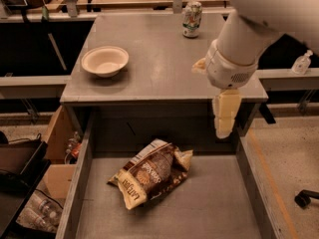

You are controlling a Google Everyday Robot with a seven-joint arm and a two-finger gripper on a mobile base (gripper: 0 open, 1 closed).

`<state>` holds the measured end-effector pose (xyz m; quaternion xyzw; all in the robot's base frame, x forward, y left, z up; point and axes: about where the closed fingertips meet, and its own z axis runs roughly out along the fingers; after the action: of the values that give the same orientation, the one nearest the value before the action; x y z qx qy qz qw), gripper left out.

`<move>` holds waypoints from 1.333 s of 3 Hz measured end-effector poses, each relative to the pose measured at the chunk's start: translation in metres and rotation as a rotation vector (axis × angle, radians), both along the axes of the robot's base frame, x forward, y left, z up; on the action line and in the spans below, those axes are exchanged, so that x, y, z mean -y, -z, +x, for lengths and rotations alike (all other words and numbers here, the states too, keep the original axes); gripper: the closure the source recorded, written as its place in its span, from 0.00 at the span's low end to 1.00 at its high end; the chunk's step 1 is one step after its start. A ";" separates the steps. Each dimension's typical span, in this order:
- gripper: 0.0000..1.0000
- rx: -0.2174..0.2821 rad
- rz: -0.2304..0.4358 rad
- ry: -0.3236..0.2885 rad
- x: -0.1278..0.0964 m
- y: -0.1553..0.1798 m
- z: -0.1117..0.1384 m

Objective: Pick brown chip bag from top drawer and place on counter

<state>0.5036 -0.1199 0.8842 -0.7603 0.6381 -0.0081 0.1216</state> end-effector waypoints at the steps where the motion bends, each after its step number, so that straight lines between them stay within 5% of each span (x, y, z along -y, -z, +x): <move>1: 0.00 -0.019 0.075 -0.174 -0.018 0.032 -0.018; 2: 0.00 -0.028 0.164 -0.302 -0.019 0.052 -0.054; 3: 0.00 -0.006 0.164 -0.381 -0.016 0.053 -0.059; 4: 0.00 0.003 0.120 -0.373 -0.031 0.061 -0.053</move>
Offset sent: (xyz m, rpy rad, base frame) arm -0.1018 0.0140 -0.0750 0.2556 0.0122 0.5509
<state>0.4501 -0.0893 0.8229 -0.8568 0.4851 0.0516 0.1670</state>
